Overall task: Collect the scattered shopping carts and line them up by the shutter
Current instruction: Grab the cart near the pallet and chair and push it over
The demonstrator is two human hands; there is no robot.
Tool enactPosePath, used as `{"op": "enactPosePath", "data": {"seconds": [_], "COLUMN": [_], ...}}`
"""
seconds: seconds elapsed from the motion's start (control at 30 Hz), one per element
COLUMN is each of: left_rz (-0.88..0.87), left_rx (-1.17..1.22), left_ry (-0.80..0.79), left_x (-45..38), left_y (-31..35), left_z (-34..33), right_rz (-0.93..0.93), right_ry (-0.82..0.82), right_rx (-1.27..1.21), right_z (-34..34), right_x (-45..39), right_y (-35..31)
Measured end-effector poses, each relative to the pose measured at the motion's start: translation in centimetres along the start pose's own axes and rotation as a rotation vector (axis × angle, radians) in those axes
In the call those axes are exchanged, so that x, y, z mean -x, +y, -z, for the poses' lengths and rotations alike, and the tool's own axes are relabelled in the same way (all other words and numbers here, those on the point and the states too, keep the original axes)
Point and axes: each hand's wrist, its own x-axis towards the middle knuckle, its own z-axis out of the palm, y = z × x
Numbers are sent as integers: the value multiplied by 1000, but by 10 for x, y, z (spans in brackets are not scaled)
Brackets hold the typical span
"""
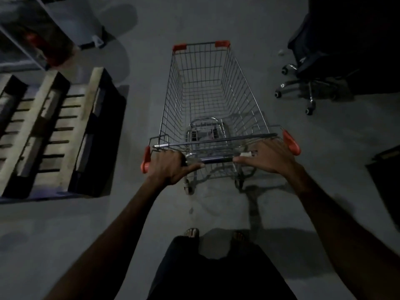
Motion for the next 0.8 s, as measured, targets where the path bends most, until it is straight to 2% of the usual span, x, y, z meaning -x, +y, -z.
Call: {"op": "enactPosePath", "data": {"seconds": [0.2, 0.3, 0.4, 0.53, 0.73, 0.8], "left_rz": [-138, -210, -273, -364, -460, -502], "left_rx": [-114, -165, -151, -169, -259, -287], "left_ry": [6, 22, 14, -1, 6, 18], "left_x": [5, 6, 4, 2, 13, 20], "left_y": [-32, -50, -64, -75, -67, -61], "left_z": [1, -6, -7, -3, -3, -6], "right_rz": [-69, -180, -307, -415, -592, -632], "right_ry": [0, 1, 91, 123, 292, 287], "right_rx": [-57, -79, -170, -215, -164, -149], "right_z": [1, -14, -33, -50, -75, -82], "right_x": [30, 49, 68, 97, 153, 172], "right_y": [-47, -64, -83, -116, -156, -164]}}
